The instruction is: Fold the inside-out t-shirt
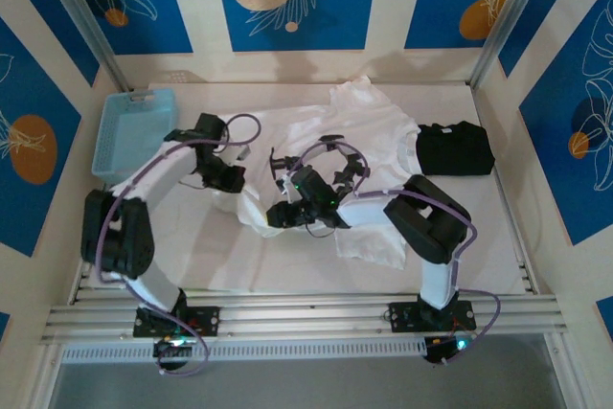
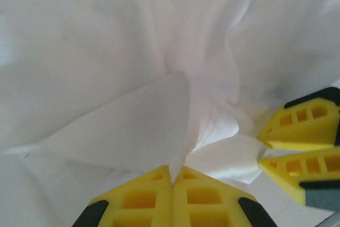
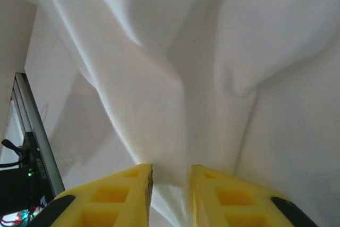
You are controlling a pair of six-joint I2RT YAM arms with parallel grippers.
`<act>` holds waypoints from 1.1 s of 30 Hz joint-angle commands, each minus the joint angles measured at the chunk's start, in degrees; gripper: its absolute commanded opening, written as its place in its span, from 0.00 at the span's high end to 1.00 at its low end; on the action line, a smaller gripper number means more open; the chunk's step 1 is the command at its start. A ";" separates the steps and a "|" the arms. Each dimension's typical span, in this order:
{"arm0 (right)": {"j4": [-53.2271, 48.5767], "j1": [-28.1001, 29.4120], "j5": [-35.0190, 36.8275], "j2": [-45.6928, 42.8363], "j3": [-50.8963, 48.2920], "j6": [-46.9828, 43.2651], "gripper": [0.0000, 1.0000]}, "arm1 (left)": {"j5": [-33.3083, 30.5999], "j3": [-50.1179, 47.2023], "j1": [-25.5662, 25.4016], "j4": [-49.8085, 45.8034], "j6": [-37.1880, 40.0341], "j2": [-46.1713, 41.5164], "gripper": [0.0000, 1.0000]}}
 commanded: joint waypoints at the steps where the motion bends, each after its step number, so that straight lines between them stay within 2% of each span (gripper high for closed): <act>1: -5.84 -0.40 1.48 -4.69 2.18 -4.24 0.70 | -3.17 -3.89 2.70 -2.00 -3.51 -6.36 1.00; 5: -10.73 -0.83 2.89 -8.33 2.54 -7.04 0.65 | -2.13 -8.08 5.21 -0.04 -5.97 -12.51 1.00; 12: -21.53 -3.82 6.52 -16.67 -0.47 -9.40 0.58 | -1.16 -12.86 8.14 2.04 -9.38 -18.15 1.00; 15: -31.99 -6.00 11.07 -22.22 -2.12 -9.03 0.54 | -1.52 -13.45 9.37 1.95 -10.99 -19.51 1.00; 21: -60.87 -13.11 22.98 -34.45 -4.47 -5.09 0.48 | -0.09 -14.55 10.46 4.87 -12.86 -22.23 1.00; 24: -68.75 -14.75 26.63 -40.26 -8.08 0.19 0.47 | 1.73 -14.89 10.47 5.81 -13.13 -21.99 1.00; 27: -70.30 -15.17 28.59 -45.57 -9.80 6.45 0.46 | 2.44 -15.20 10.46 6.34 -13.05 -22.19 1.00; 31: -66.09 -21.85 22.62 -48.41 -14.97 11.18 0.49 | 3.62 -15.36 10.53 7.02 -13.15 -22.92 1.00; 33: -66.58 -24.34 23.25 -48.78 -17.81 13.39 0.50 | 3.95 -15.81 10.53 7.61 -13.21 -23.42 1.00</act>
